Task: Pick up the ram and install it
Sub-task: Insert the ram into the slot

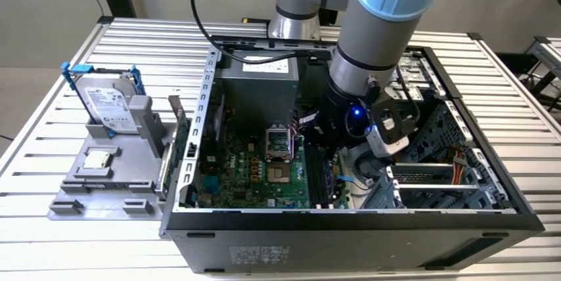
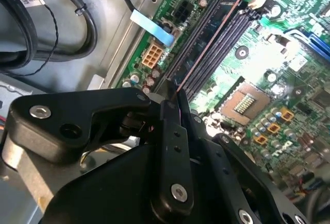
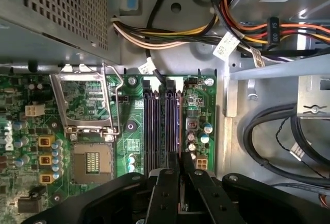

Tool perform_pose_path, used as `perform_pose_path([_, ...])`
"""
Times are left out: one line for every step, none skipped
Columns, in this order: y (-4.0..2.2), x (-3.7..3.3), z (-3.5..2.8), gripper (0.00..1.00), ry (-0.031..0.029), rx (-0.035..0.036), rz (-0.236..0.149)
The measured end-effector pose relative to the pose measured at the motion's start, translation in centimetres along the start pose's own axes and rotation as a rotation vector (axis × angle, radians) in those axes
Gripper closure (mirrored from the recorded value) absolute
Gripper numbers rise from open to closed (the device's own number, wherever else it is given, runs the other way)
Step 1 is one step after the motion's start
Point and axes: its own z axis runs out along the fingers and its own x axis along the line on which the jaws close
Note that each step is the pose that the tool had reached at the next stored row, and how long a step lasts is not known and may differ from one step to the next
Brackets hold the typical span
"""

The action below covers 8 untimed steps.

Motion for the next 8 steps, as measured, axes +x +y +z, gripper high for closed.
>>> perform_pose_path([0.01,0.0,-0.06,1.0,0.0013,0.0021,0.0])
perform_pose_path([0.02,-0.01,-0.15,1.0,0.0027,0.0073,0.0])
perform_pose_path([0.02,-0.05,-0.26,1.0,0.0043,0.0136,0.0])
perform_pose_path([0.0,-0.08,-0.35,1.0,0.0059,0.0211,0.0])
perform_pose_path([0.01,-0.1,-0.38,1.0,0.0071,0.0273,0.001])
perform_pose_path([0.0,-0.16,-0.42,1.0,0.0087,0.0373,0.001])
perform_pose_path([0.02,-0.21,-0.44,1.0,0.0094,0.0463,0.001])
perform_pose_path([0.06,-0.26,-0.46,1.0,0.0097,0.0508,0.001])
